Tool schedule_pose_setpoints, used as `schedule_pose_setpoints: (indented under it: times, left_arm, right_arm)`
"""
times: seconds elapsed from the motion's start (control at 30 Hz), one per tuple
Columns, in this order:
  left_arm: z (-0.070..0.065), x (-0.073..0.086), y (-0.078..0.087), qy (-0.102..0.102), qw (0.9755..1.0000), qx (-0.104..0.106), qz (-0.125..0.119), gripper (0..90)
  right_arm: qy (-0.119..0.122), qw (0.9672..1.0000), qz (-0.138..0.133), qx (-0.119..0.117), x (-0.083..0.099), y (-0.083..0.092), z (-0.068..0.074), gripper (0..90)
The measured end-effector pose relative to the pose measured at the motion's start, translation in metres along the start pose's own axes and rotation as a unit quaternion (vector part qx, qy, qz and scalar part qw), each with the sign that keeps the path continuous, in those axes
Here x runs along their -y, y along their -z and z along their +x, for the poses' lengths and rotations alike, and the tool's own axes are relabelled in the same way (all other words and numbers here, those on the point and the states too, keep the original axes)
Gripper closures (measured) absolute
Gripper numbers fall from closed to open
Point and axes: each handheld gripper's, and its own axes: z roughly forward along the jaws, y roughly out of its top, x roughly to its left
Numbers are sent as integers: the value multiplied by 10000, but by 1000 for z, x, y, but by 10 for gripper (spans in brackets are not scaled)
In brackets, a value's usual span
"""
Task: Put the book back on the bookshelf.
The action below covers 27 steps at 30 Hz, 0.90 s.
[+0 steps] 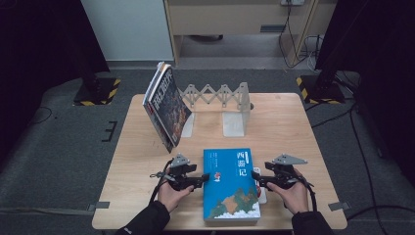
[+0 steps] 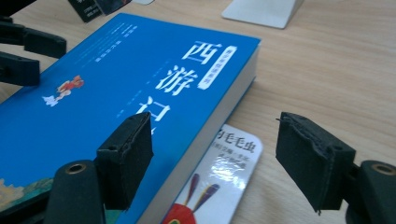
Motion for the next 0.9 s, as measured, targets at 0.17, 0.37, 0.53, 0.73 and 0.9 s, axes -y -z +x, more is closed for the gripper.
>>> schedule_pose_setpoints:
  times: [0.17, 0.37, 0.53, 0.73, 0.9]
  left_arm:
    - [1, 3, -5, 161, 9997, 208, -14, 233]
    - [1, 6, -12, 338, 9986, 412, 1, 177]
    - [3, 9, -18, 499, 9967, 645, 8, 133]
    - [4, 11, -24, 676, 9944, 817, 44, 84]
    - [4, 12, -26, 639, 9940, 888, -2, 67]
  right_arm:
    - [12, 9999, 83, -104, 2, -6, 6, 272]
    - [-18, 9996, 185, -232, 5, -12, 12, 274]
    - [-93, 9992, 185, -340, 6, -15, 14, 274]
    - [-157, 9989, 167, -396, 7, -17, 15, 273]
    - [-212, 9987, 163, -442, 8, -18, 16, 273]
